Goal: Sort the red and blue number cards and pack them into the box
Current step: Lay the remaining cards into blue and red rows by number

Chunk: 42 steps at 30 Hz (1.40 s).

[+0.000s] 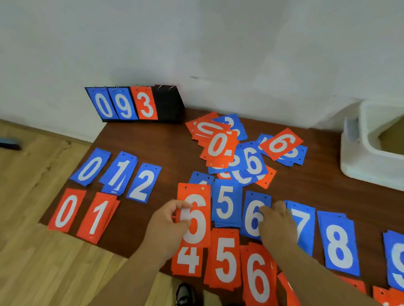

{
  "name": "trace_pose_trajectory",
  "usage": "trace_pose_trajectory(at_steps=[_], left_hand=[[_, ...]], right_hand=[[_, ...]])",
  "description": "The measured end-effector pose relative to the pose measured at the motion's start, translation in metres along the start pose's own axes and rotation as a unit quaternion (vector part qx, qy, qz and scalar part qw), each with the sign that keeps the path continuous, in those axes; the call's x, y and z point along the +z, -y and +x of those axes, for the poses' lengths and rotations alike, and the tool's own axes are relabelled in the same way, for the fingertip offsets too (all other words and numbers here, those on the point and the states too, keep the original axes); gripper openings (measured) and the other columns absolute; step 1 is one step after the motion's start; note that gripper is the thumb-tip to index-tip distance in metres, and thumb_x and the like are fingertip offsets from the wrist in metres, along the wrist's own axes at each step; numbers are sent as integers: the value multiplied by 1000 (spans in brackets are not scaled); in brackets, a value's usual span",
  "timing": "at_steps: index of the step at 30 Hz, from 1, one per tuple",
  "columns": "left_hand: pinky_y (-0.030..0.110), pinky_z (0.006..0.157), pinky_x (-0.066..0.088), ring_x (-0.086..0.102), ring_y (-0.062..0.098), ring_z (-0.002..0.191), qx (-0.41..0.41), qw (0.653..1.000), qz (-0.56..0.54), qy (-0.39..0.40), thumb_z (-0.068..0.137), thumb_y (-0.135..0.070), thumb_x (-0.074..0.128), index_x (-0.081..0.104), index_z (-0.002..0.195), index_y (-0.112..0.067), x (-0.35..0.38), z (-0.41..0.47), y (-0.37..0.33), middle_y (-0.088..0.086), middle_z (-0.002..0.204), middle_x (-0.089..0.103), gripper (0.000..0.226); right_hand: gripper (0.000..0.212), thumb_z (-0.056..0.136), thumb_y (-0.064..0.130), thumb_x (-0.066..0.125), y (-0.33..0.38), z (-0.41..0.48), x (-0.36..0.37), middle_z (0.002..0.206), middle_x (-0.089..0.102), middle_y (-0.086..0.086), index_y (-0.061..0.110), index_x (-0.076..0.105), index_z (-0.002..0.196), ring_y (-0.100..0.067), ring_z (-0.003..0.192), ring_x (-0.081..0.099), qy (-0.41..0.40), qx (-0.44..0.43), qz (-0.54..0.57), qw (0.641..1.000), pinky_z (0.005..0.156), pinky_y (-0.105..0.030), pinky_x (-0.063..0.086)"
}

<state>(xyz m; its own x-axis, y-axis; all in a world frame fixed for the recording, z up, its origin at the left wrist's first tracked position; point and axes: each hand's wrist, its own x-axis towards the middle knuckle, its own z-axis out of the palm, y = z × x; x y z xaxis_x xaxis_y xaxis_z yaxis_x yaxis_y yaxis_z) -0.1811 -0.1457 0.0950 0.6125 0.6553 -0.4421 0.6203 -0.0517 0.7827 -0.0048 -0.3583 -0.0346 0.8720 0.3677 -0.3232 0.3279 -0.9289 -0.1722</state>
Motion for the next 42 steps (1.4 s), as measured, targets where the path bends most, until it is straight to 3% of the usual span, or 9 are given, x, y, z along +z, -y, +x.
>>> trace_pose_trajectory(at_steps=[2,4,7,9,14,20,25,30,42], left_hand=[[20,65,60,69,13,96,-5,1000,-1,10,93,-12,70,65,106,-37,0,-2,2,-5,114,68,28],[26,68,63,68,15,99,-12,1000,3,25,93,-17,73,62,108,-40,0,-3,1,-8,117,65,29],[21,63,61,66,17,106,-7,998,19,56,93,-19,74,59,109,-45,4,0,-8,-11,122,60,34],[18,60,58,64,17,110,5,996,30,86,93,-17,73,57,107,-45,9,0,-15,-14,120,56,36],[28,77,62,65,11,102,100,980,48,167,90,-11,74,63,108,-42,28,3,-19,-16,119,59,38],[9,74,45,59,-2,108,148,957,142,203,95,-25,70,60,124,-38,34,12,-1,-20,124,58,33],[28,101,47,50,9,127,232,919,278,158,96,-37,66,55,137,-31,21,27,27,-12,134,52,43],[36,105,50,44,14,133,235,902,339,128,96,-41,66,51,141,-29,17,30,34,-7,140,51,49],[44,112,40,35,24,144,202,858,473,9,90,-69,55,29,153,-32,37,47,8,3,157,34,78]], right_hand=[[37,90,27,67,4,-3,-10,124,45,-4,29,64,126,-26,108,54,-3,10,21,1000,86,-38,53],[31,91,29,72,15,-8,-31,128,49,-2,28,65,122,-23,104,59,31,18,186,982,84,-33,52],[15,92,28,73,41,-34,-72,110,63,9,34,68,105,-14,90,63,91,-28,410,907,71,-19,49],[20,93,28,73,54,-57,-91,110,64,15,42,68,106,-12,85,67,136,-67,462,874,66,-14,51],[31,91,20,74,58,-86,-92,105,68,11,42,68,112,-6,85,69,68,-42,458,885,70,-22,58],[33,91,15,69,5,-111,-47,109,66,21,43,64,108,-4,95,67,21,56,370,927,74,-15,55],[33,91,8,66,-23,-133,9,111,66,14,29,67,116,-7,107,64,73,103,281,951,73,1,39],[41,88,29,71,-22,-134,30,133,45,2,33,63,128,-19,119,54,54,133,138,980,97,-29,51],[70,88,57,65,-38,-54,-66,159,28,-4,29,42,149,-31,142,32,-45,72,121,989,109,-46,42]])
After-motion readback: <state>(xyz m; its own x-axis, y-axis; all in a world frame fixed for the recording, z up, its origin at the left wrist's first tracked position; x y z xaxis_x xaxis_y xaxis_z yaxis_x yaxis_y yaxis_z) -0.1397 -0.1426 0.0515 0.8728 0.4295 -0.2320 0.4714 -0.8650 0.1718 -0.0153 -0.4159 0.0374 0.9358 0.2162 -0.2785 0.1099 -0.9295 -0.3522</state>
